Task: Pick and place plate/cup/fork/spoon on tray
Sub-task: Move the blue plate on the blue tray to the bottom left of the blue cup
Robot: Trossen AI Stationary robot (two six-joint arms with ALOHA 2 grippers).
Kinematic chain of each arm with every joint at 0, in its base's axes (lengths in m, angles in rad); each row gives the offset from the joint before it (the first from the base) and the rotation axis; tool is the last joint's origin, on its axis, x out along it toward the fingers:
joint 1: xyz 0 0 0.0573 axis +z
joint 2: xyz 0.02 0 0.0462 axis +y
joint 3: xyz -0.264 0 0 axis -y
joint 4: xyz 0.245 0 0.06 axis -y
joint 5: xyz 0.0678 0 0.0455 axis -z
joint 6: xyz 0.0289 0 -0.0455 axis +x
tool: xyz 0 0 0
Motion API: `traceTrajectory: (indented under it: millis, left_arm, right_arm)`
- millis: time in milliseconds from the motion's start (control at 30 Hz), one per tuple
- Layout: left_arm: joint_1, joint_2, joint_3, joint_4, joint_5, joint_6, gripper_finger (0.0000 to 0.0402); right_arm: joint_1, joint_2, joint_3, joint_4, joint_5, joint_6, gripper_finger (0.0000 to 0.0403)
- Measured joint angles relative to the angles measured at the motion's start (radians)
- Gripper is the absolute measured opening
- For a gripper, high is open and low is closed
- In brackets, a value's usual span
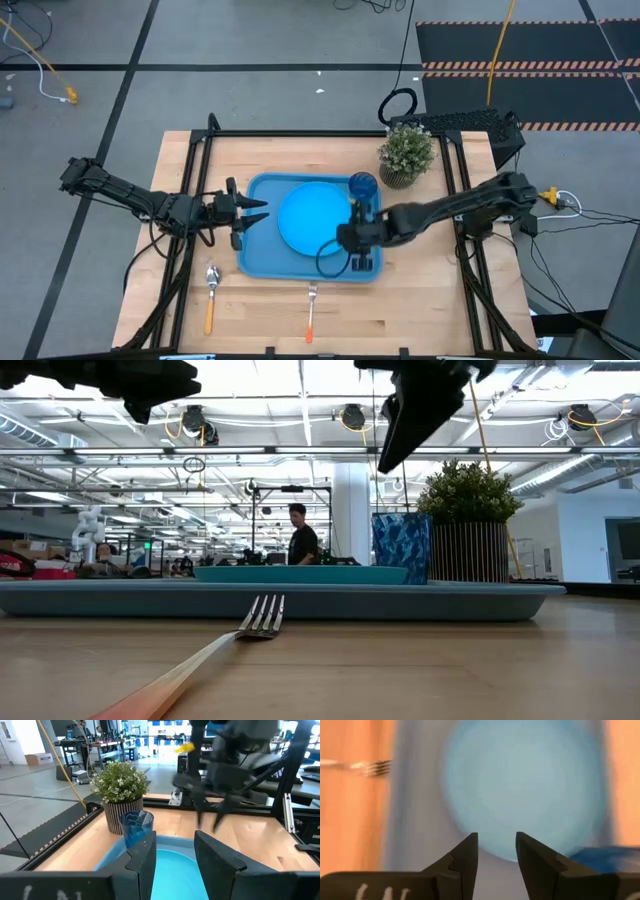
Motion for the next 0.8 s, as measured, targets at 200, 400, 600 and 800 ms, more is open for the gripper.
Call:
traceTrajectory:
  millis: [200,400,600,800]
  left_arm:
    - [0.0,0.0,0.0,0.001,0.001,0.003,0.0136]
    - [-0.001,0.0,0.0,0.001,0.003,0.003,0.0136]
    - [-0.001,0.0,0.0,-0.003,0.003,0.009,0.0136]
    - [0.0,0.0,0.0,-0.004,0.003,0.01,0.0136]
  right_arm:
    - [0.025,0.103,0.0,0.084,-0.024,-0.005,0.0125]
    - [0.017,0.191,0.0,0.092,-0.021,-0.063,0.0125]
    - [0.01,0.248,0.0,0.109,-0.021,-0.097,0.0125]
    - [0.008,0.254,0.0,0.14,-0.021,-0.1,0.0125]
